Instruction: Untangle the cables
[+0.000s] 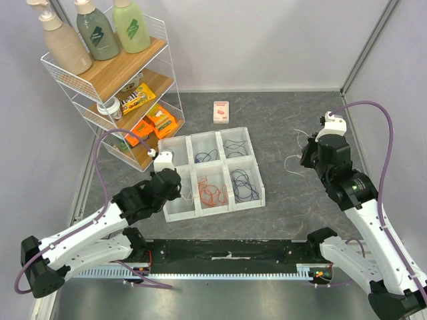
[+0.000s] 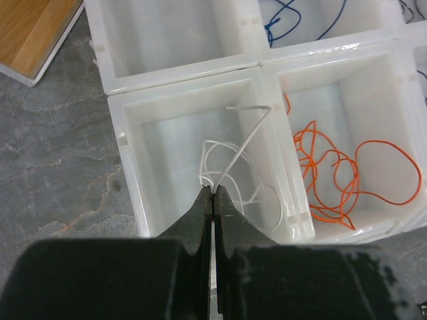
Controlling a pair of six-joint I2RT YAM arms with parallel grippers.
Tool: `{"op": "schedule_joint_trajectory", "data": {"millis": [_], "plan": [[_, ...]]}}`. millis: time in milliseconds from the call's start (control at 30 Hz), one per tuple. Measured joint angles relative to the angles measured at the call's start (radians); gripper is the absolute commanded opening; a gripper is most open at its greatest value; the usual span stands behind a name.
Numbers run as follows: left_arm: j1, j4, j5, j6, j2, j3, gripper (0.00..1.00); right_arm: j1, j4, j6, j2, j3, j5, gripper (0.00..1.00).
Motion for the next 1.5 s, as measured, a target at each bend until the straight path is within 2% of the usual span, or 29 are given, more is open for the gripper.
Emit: {"op": "schedule_joint_trajectory", "data": {"millis": [133,267,300,367,400,633,833,933,1167,1200,1267,1300,1367,1400,1433,1500], "plan": [[0.020,-0.011,-0.004,-0.052,0.018,-0.011,0.02,0.000,0.000,0.000,-0.013,-0.015,-0.010,0.00],[0.024,-0.012,0.000,-0.081,0.005,-0.015,0.69,0.000,0.000,0.000,-0.015,-0.023,-0.021,0.00],[0.024,-0.013,0.006,-0.088,0.003,-0.015,0.77,0.000,0.000,0.000,-0.015,-0.024,-0.024,0.00],[0.027,-0.018,0.026,-0.095,0.002,-0.014,0.84,0.000,0.000,0.000,-0.015,-0.025,-0.035,0.00],[0.028,-0.029,0.038,-0.097,0.000,-0.011,0.92,0.000,0.000,0.000,-0.015,-0.025,-0.037,0.00],[0.028,-0.042,0.130,-0.071,-0.086,0.068,0.92,0.000,-0.018,-0.003,-0.023,-0.022,-0.056,0.00],[0.029,0.056,0.282,-0.026,-0.138,0.126,0.95,0.000,-0.024,0.000,-0.025,-0.026,-0.038,0.00],[0.029,0.095,0.391,-0.003,-0.062,0.201,0.97,-0.006,-0.016,0.012,0.036,-0.042,-0.019,0.00],[0.029,0.123,0.608,0.126,0.267,0.587,0.97,-0.120,0.048,0.046,0.325,-0.083,-0.127,0.02],[0.029,0.132,0.633,0.146,0.289,0.610,0.97,-0.139,0.051,0.045,0.360,-0.082,-0.116,0.06],[0.029,0.140,0.674,0.181,0.301,0.614,0.97,-0.174,0.037,0.041,0.426,-0.066,-0.073,0.30],[0.029,0.140,0.692,0.198,0.301,0.605,0.96,-0.190,0.026,0.037,0.461,-0.051,-0.043,0.39],[0.029,0.148,0.724,0.237,0.293,0.571,0.96,-0.216,0.007,0.020,0.520,-0.018,0.021,0.68],[0.029,0.153,0.735,0.253,0.287,0.546,0.96,-0.223,0.003,0.019,0.534,-0.009,0.043,0.78],[0.029,0.158,0.740,0.268,0.278,0.515,0.96,-0.231,-0.003,0.008,0.546,-0.001,0.066,0.87],[0.029,0.167,0.740,0.287,0.259,0.452,0.96,-0.245,-0.013,-0.011,0.568,0.015,0.098,0.97]]}}
